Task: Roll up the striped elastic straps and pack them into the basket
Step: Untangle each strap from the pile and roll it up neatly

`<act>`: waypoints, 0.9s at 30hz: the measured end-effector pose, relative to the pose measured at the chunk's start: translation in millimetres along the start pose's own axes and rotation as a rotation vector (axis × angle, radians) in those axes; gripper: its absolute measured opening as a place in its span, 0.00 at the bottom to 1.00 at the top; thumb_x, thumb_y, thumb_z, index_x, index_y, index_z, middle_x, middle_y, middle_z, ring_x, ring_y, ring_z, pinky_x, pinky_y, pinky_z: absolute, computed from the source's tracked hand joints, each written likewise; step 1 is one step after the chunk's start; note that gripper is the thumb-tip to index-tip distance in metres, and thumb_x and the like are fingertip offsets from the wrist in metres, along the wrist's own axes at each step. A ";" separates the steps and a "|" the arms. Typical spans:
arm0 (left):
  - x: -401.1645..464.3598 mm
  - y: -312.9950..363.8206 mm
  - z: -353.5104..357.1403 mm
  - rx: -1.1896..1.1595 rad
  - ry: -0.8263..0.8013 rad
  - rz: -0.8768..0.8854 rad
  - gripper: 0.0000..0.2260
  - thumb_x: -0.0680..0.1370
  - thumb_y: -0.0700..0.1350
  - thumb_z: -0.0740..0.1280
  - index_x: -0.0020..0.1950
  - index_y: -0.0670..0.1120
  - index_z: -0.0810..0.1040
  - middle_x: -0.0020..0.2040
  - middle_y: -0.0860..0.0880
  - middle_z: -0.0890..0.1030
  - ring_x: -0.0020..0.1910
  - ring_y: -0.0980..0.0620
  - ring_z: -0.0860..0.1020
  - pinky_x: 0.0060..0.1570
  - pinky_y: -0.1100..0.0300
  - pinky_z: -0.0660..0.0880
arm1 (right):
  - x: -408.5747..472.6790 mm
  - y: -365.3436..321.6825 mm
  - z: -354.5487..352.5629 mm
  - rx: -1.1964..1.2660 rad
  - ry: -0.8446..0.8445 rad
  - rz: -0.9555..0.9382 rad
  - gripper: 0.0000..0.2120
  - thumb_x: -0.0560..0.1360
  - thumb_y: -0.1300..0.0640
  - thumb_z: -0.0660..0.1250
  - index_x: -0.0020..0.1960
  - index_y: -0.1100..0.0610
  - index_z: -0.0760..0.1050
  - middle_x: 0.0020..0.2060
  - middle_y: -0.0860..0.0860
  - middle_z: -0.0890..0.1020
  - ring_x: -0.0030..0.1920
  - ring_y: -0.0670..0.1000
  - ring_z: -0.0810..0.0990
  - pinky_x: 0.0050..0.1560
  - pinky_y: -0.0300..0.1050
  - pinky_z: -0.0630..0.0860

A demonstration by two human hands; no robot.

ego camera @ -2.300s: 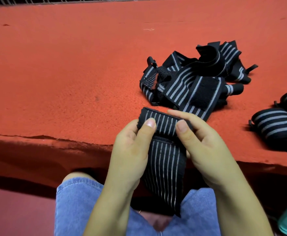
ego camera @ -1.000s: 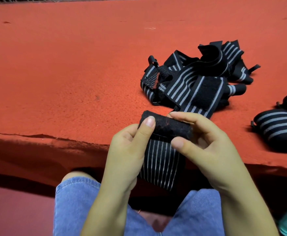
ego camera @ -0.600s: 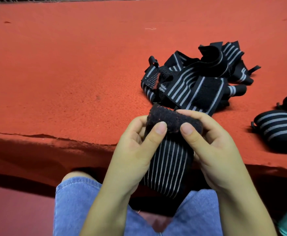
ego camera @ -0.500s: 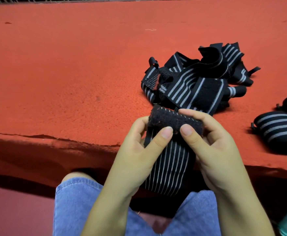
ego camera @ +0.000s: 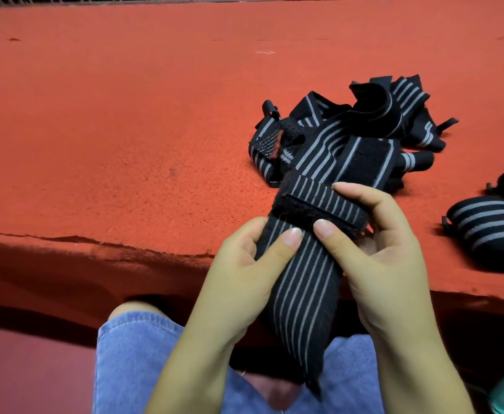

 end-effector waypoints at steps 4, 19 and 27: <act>0.2 3.3 -4.3 -0.023 0.055 0.010 0.17 0.73 0.56 0.70 0.42 0.41 0.80 0.38 0.45 0.82 0.38 0.54 0.79 0.38 0.61 0.74 | 1.2 0.1 5.3 -0.065 -0.067 -0.035 0.17 0.68 0.63 0.72 0.52 0.46 0.77 0.50 0.46 0.82 0.52 0.46 0.81 0.53 0.39 0.75; -1.1 4.2 -11.4 -0.127 0.243 -0.102 0.32 0.66 0.63 0.70 0.43 0.32 0.75 0.39 0.42 0.77 0.39 0.47 0.73 0.41 0.52 0.68 | -4.0 -3.6 15.2 -0.207 -0.302 -0.092 0.11 0.66 0.57 0.75 0.47 0.48 0.82 0.54 0.44 0.80 0.60 0.46 0.78 0.57 0.35 0.72; -0.9 8.4 -10.6 -0.038 0.175 0.025 0.18 0.70 0.57 0.67 0.39 0.41 0.79 0.39 0.44 0.81 0.40 0.49 0.78 0.40 0.55 0.73 | -4.9 17.2 14.8 -0.134 -0.273 0.197 0.31 0.63 0.24 0.64 0.60 0.38 0.76 0.55 0.52 0.82 0.57 0.56 0.80 0.60 0.63 0.75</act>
Point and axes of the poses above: each hand's wrist, its own x-axis towards the middle knuckle, its own z-axis out of the palm, y = z × x, the point moved 6 cm from there along x, towards the middle knuckle
